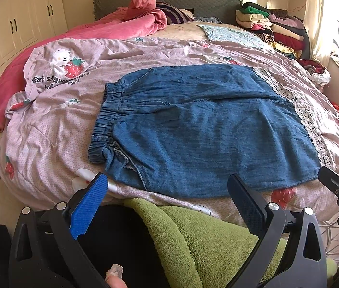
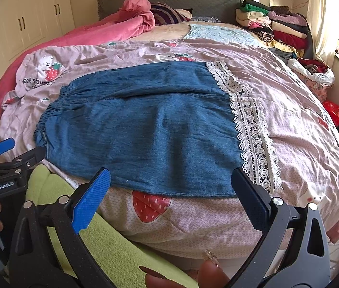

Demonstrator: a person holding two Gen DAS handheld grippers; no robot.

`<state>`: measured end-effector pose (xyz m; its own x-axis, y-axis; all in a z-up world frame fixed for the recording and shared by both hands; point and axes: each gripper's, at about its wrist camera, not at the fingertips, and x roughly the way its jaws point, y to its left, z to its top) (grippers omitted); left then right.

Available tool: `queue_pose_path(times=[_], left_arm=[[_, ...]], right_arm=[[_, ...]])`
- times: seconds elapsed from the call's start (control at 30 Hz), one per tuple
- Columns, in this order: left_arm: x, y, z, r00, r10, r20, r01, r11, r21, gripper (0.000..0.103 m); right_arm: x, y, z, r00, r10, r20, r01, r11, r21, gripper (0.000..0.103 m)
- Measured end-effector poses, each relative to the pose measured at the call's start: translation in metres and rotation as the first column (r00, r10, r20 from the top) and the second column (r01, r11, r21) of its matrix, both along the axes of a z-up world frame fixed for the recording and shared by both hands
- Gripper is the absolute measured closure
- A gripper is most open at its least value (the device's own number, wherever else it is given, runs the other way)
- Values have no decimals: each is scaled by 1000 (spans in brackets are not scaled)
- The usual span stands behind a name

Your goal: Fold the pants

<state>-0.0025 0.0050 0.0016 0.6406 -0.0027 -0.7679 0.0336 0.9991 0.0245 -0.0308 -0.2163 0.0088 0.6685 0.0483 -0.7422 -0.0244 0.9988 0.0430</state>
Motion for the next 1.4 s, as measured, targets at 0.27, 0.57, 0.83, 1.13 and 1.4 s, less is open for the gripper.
queue_pose_path(times=[0.27, 0.57, 0.83, 1.13, 1.4], left_arm=[[0, 2, 0, 1000, 1, 3, -1, 1000, 2, 4], [2, 3, -1, 1000, 1, 2, -1, 1000, 1, 4], [3, 5, -2, 1000, 4, -1, -4, 1000, 3, 4], [25, 18, -6, 1000, 28, -8, -28, 999, -22, 4], [66, 51, -10, 995, 103, -18, -104, 993, -48, 4]], right_arm=[[1, -1, -1, 1000, -6, -5, 6, 1000, 6, 8], [1, 1, -1, 1000, 10, -8, -10, 1000, -3, 8], [3, 6, -1, 1000, 28, -8, -28, 999, -19, 8], [17, 20, -6, 995, 97, -20, -98, 995, -25, 8], [64, 26, -9, 990, 143, -8, -143, 989, 43, 8]])
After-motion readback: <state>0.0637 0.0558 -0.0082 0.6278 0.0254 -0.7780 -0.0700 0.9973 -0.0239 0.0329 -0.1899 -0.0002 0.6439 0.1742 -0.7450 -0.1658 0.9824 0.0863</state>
